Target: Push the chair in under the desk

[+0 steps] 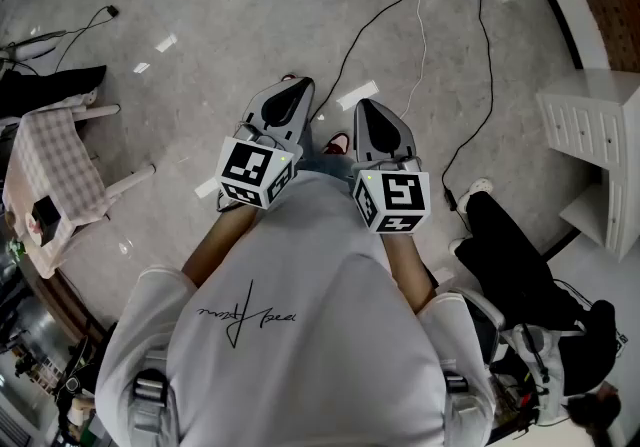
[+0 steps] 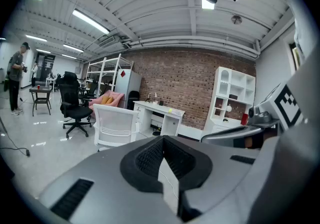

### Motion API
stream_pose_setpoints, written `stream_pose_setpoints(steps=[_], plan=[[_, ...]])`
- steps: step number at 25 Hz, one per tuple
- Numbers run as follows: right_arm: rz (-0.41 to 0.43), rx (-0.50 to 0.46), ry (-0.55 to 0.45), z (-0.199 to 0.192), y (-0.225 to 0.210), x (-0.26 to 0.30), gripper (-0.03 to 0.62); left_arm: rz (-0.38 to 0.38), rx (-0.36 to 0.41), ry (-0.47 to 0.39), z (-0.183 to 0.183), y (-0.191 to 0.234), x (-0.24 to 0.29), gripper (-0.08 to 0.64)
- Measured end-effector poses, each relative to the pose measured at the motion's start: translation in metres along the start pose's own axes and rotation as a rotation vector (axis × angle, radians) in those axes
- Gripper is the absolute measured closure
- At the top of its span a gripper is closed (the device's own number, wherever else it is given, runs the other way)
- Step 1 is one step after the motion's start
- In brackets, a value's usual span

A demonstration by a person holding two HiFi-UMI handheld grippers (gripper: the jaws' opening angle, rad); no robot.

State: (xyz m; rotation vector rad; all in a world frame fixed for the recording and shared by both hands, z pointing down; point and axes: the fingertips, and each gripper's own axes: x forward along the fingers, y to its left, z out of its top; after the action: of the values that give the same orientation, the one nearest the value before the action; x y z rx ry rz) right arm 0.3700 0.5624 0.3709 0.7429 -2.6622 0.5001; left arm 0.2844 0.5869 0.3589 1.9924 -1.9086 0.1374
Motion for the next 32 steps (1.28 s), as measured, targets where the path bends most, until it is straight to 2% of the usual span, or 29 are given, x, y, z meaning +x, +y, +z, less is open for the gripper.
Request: stream_pose_setpoints(steps=[7,16,32], plan=[[0.028,0.003,0.001,0.02,0.007,0.047,0.568,0.009,-0.03,0.024,0.006,0.046,0.023,0.557],[0.034,0.029,0.022,0.051,0.022,0.117,0.566,0.001,-0.053,0.022,0.036,0.121,0.048,0.557],[-0.013,-0.019,0.031,0.108,0.042,0.248,0.566,-0.022,-0.046,-0.02,0.095,0.257,0.09,0.557]])
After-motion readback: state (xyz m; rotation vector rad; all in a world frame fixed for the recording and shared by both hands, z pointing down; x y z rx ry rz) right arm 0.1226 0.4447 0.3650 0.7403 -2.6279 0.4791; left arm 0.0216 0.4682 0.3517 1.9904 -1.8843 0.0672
